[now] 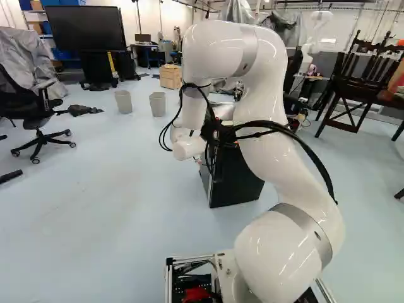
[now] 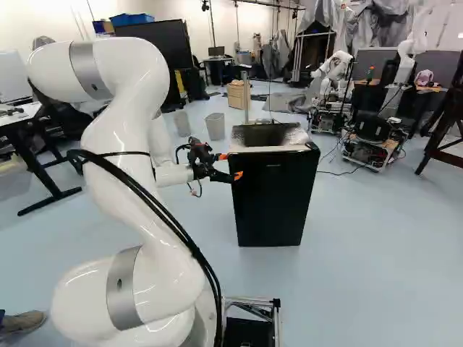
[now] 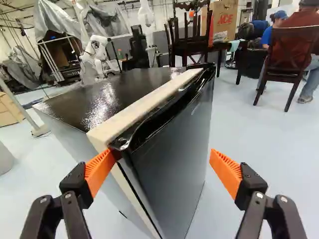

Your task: Grab a drink from the fridge

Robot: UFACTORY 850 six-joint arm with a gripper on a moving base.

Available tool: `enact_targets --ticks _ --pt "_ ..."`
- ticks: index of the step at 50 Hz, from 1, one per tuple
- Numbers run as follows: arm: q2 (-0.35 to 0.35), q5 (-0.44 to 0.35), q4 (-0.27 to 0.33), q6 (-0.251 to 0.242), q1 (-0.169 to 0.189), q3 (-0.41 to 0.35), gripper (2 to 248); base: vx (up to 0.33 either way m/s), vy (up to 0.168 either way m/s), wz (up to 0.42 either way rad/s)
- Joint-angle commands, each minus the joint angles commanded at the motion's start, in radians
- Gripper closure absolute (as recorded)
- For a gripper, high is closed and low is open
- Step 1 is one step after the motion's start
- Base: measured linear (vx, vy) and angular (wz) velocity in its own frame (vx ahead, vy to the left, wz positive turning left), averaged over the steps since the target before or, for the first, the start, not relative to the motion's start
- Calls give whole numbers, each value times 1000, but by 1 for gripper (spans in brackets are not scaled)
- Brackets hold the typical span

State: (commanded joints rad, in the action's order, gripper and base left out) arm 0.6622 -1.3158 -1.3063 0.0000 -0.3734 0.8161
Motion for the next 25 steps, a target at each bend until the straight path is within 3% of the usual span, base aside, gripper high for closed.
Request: enact_targets --ticks 25 --pt "-12 0 -34 0 23 -23 3 0 0 0"
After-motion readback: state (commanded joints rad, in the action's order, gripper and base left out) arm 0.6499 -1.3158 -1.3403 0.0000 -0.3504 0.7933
